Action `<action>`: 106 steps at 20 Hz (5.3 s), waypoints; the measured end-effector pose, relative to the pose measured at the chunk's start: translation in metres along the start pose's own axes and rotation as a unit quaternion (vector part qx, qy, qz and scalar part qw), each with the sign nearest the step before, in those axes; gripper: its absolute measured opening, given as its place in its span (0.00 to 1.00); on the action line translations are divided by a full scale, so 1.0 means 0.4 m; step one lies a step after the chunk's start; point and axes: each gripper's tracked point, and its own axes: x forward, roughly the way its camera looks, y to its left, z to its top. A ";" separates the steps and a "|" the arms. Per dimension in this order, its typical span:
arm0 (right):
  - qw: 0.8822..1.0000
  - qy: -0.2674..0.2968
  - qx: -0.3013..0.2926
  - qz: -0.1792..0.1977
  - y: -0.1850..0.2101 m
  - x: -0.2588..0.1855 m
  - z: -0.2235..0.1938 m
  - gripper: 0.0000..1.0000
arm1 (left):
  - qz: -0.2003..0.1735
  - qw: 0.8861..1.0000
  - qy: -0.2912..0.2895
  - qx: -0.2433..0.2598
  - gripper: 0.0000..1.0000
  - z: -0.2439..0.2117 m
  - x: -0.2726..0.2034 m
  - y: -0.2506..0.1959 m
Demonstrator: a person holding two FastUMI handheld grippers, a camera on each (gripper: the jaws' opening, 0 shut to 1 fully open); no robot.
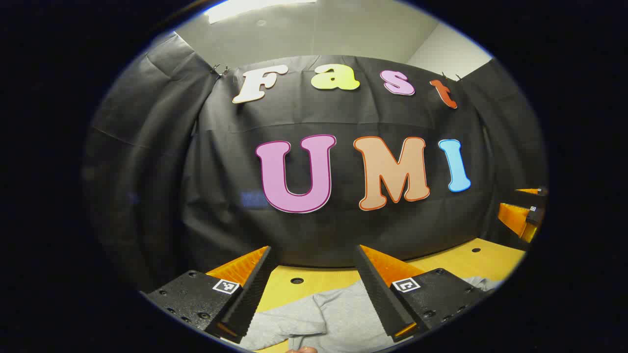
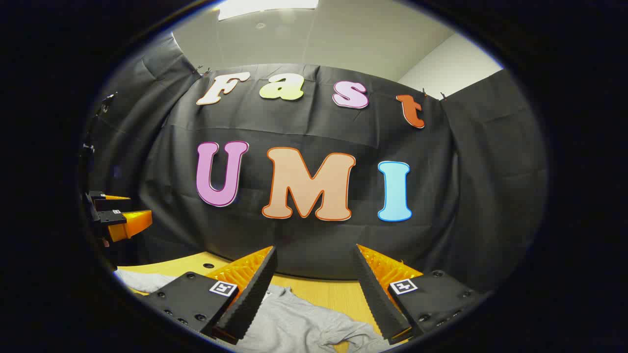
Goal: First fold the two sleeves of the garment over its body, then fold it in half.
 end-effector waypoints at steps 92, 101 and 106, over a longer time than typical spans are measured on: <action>0.854 0.455 0.246 -0.057 -0.504 -0.406 -0.704 0.17 | -0.047 0.998 0.036 0.022 0.96 -0.062 -0.035 -0.254; 0.880 0.374 0.293 0.002 -0.329 -0.138 -0.525 0.17 | -0.006 0.999 0.039 0.021 0.96 -0.070 -0.023 -0.092; 0.887 0.361 0.284 0.056 -0.186 -0.015 -0.475 0.17 | 0.038 0.998 0.048 0.021 0.96 -0.084 -0.043 0.036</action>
